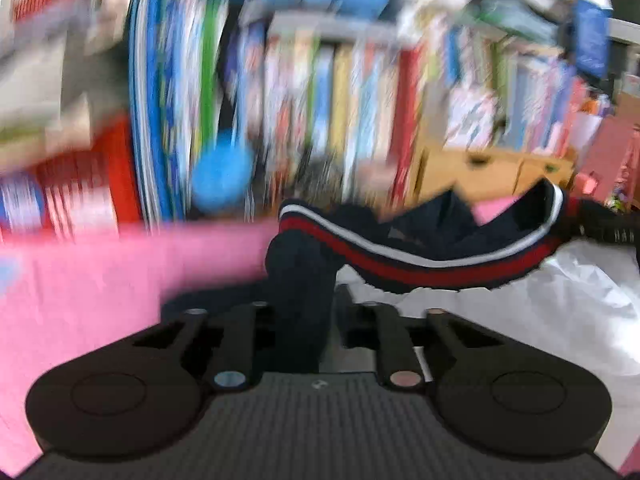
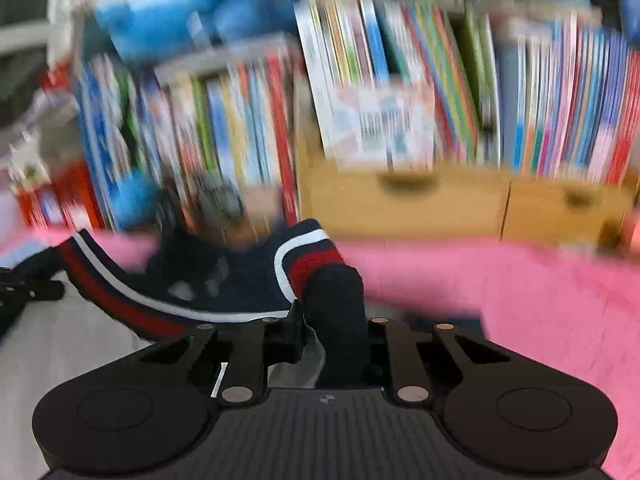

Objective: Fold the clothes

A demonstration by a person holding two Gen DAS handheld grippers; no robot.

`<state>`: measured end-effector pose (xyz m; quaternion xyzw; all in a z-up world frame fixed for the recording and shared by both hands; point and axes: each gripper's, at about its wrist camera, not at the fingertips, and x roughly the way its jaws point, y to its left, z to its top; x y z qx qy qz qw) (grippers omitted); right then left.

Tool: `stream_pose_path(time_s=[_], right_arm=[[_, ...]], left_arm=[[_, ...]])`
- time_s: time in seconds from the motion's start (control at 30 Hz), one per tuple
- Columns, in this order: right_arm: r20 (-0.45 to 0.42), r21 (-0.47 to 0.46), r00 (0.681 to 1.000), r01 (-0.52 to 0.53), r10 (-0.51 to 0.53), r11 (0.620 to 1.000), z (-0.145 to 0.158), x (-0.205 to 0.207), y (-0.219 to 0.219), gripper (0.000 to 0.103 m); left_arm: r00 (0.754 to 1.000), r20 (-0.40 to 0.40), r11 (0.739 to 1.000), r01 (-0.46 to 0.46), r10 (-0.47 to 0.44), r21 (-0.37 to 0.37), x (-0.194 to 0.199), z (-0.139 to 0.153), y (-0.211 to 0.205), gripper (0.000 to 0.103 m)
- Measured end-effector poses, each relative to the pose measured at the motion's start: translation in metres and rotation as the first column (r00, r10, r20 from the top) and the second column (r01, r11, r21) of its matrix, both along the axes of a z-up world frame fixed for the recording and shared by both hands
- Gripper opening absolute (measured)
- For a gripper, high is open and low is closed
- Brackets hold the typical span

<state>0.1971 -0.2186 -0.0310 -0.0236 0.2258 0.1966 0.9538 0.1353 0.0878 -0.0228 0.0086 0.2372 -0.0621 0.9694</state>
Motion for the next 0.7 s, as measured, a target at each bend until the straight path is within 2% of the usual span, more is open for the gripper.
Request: stream_pose_path(time_s=[0.1, 0.2, 0.27, 0.3, 0.33, 0.37, 0.4, 0.43, 0.47, 0.5, 0.53, 0.6, 0.7], right_arm=[[0.127, 0.003, 0.992, 0.0, -0.001, 1.0, 0.029, 0.003, 0.006, 0.021], [0.08, 0.017, 0.997, 0.023, -0.025, 1.0, 0.025, 0.044, 0.008, 0.025], [-0.04, -0.009, 0.998, 0.041, -0.042, 0.999, -0.004, 0.08, 0.013, 0.029], [-0.12, -0.044, 0.991, 0.047, -0.052, 0.998, -0.024, 0.096, 0.02, 0.036], [-0.189, -0.094, 0.979, 0.056, -0.073, 0.994, -0.041, 0.108, 0.026, 0.046], [-0.205, -0.113, 0.975, 0.069, -0.091, 0.991, -0.049, 0.11, 0.027, 0.05], [-0.2, -0.117, 0.974, 0.084, -0.107, 0.99, -0.052, 0.109, 0.025, 0.06], [-0.192, -0.114, 0.974, 0.104, -0.125, 0.988, -0.049, 0.105, 0.021, 0.079], [-0.181, -0.113, 0.974, 0.117, -0.136, 0.987, -0.041, 0.098, 0.015, 0.089], [-0.149, -0.113, 0.98, 0.117, -0.133, 0.987, -0.032, 0.089, 0.007, 0.096], [-0.108, -0.112, 0.986, 0.112, -0.124, 0.987, -0.021, 0.078, -0.002, 0.096], [-0.033, -0.101, 0.996, 0.08, -0.083, 0.992, -0.002, 0.048, -0.02, 0.096], [0.062, -0.107, 0.998, -0.026, 0.033, 0.994, 0.017, -0.006, -0.042, 0.096]], left_arm=[[0.995, 0.097, 0.999, -0.016, 0.012, 0.044, 0.008, 0.021, -0.006, 0.015], [0.996, 0.054, 0.994, -0.076, 0.072, 0.073, 0.038, 0.012, -0.006, 0.021], [0.99, -0.058, 0.986, -0.12, 0.127, 0.117, 0.063, -0.011, -0.007, 0.037], [0.98, -0.122, 0.98, -0.137, 0.156, 0.147, 0.074, -0.024, -0.008, 0.044], [0.968, -0.174, 0.973, -0.148, 0.178, 0.175, 0.082, -0.035, -0.009, 0.06], [0.963, -0.191, 0.969, -0.156, 0.193, 0.19, 0.081, -0.04, -0.008, 0.073], [0.962, -0.181, 0.965, -0.168, 0.205, 0.202, 0.076, -0.04, -0.006, 0.077], [0.962, -0.161, 0.959, -0.182, 0.219, 0.218, 0.07, -0.036, -0.004, 0.087], [0.962, -0.14, 0.952, -0.196, 0.233, 0.235, 0.063, -0.032, -0.002, 0.094], [0.962, -0.117, 0.944, -0.21, 0.245, 0.254, 0.057, -0.025, 0.002, 0.097], [0.961, -0.095, 0.937, -0.226, 0.259, 0.268, 0.048, -0.019, 0.005, 0.1], [0.958, -0.05, 0.926, -0.257, 0.281, 0.278, 0.023, -0.007, 0.012, 0.102], [0.972, 0.008, 0.943, -0.231, 0.236, 0.238, -0.025, 0.013, 0.015, 0.101]])
